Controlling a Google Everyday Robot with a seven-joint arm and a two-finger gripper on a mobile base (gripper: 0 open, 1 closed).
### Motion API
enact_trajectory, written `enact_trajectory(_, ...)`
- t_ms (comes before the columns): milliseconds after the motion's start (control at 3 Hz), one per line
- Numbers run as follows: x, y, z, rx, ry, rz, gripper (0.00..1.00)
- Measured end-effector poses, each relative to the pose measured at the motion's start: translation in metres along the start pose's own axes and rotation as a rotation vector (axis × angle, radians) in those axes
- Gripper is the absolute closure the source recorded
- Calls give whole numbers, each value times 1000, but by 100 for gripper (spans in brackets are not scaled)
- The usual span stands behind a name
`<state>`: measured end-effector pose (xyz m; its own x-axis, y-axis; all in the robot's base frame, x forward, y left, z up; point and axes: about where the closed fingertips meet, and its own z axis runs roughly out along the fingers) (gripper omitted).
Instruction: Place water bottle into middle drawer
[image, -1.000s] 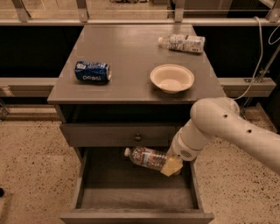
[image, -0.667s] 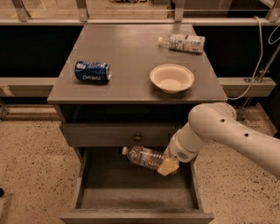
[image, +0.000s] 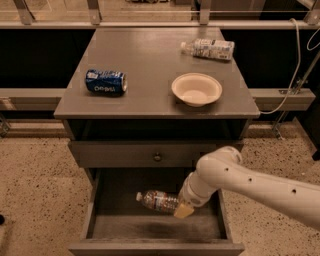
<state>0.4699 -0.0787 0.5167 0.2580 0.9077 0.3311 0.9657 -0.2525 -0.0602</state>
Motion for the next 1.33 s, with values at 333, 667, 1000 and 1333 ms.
enact_trajectory(333, -20, -1, 52, -58, 26, -39, 78)
enact_trajectory(667, -17, 4, 53, -77, 35, -54, 48)
enact_trajectory(1000, -16, 3, 54, -76, 36, -55, 25)
enact_trajectory(1333, -16, 2, 56, -72, 36, -55, 0)
